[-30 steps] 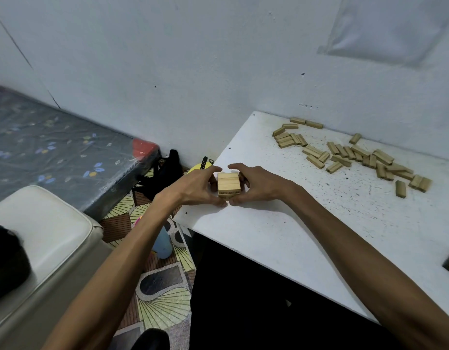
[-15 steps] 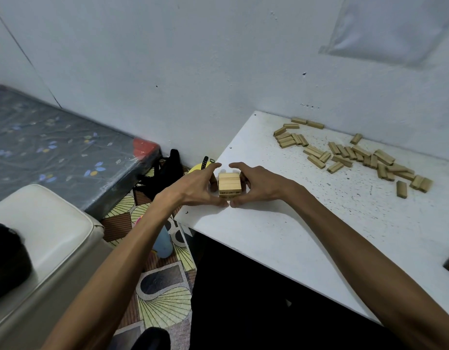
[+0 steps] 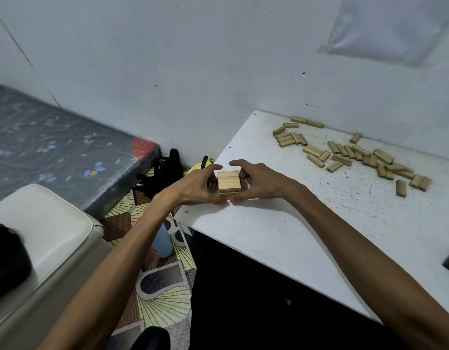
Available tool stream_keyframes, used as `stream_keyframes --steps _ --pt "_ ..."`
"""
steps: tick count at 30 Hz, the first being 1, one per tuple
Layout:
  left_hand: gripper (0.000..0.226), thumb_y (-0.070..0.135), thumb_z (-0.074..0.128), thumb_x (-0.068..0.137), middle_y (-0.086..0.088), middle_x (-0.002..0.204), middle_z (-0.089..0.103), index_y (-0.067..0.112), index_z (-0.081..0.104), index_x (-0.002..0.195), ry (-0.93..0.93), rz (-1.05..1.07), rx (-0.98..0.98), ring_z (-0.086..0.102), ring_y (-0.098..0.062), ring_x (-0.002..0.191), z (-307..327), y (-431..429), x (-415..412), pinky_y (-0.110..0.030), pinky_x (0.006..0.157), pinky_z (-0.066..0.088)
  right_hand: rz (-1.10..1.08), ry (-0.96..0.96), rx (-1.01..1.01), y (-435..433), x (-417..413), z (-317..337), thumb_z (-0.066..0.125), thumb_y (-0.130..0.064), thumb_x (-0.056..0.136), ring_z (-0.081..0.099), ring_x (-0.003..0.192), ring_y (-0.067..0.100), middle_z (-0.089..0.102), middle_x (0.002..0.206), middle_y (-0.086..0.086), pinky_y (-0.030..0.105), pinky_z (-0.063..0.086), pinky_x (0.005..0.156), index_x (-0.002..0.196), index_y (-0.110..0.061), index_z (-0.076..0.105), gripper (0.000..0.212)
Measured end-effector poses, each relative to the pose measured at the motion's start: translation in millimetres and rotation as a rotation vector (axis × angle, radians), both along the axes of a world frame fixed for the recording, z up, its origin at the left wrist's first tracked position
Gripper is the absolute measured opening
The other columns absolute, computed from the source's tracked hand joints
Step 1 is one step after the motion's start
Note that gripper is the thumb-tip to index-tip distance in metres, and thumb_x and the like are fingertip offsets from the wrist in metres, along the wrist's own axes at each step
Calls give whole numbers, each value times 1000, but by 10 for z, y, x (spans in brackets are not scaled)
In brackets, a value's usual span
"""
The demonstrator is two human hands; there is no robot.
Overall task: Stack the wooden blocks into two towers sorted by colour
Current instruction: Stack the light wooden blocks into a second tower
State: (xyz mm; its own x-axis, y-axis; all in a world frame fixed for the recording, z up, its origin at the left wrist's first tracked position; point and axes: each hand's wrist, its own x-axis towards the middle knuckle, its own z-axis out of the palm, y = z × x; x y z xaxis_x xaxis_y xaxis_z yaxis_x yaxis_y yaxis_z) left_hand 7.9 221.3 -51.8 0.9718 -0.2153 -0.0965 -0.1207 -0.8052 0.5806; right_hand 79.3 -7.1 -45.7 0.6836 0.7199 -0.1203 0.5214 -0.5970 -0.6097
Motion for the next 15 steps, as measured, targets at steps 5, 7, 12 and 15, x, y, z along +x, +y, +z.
stream_keyframes --steps 5,7,12,15 --pt "99 46 87 78 1 113 64 16 35 157 -9 -11 13 59 -7 94 16 -6 8 -10 74 40 -4 10 3 -11 -4 -35 90 -46 75 58 83 5 64 100 -4 22 41 71 156 -27 33 101" --pt "97 46 87 79 2 112 64 16 36 156 -9 -8 8 59 -5 94 21 -2 5 -11 74 41 -6 13 -2 -3 3 -31 89 -46 76 58 83 5 63 101 -5 21 40 71 156 -27 34 99" --pt "98 46 87 77 1 108 63 17 37 156 -27 1 0 60 -9 95 21 6 -20 -19 76 45 -13 49 -16 -24 25 -62 90 -48 74 60 87 8 65 98 -5 23 42 74 154 -29 37 98" --pt "99 45 88 77 -1 108 63 17 35 156 -30 -2 -5 61 -13 97 11 11 -27 -29 82 51 -5 36 -23 -35 25 -75 90 -47 74 58 81 5 65 95 -5 23 41 72 153 -29 38 96"
